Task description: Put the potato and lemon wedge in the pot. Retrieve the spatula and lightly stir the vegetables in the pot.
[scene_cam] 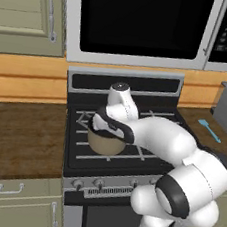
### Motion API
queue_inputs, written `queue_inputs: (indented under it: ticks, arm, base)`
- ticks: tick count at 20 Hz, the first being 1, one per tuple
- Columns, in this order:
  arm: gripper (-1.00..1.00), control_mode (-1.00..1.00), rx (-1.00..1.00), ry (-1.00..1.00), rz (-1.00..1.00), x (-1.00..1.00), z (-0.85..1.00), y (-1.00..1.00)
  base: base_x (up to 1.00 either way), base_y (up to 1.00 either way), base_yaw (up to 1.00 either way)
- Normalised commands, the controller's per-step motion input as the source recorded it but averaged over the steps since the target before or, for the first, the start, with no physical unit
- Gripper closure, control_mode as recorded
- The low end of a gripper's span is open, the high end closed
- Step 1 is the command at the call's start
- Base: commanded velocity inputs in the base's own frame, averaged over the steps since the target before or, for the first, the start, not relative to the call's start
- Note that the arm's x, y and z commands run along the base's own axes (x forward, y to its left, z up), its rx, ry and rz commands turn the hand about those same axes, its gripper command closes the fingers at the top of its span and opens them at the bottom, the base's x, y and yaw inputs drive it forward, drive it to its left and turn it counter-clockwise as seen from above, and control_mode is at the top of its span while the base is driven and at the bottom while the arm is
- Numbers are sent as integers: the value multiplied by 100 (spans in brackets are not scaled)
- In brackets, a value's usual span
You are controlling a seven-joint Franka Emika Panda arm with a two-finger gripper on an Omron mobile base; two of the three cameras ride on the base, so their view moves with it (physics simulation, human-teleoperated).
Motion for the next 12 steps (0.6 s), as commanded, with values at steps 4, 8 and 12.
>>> queue_inputs:
  ticks: [4,8,12]
  arm:
    - [100,-100,-1,0,0,21,-39,0]
    - [-100,-100,0,-1,0,2,-4,0]
    - [-100,-100,0,-2,0,0,9,-5]
  base:
    - [0,0,0]
    - [0,0,0]
    - [0,0,0]
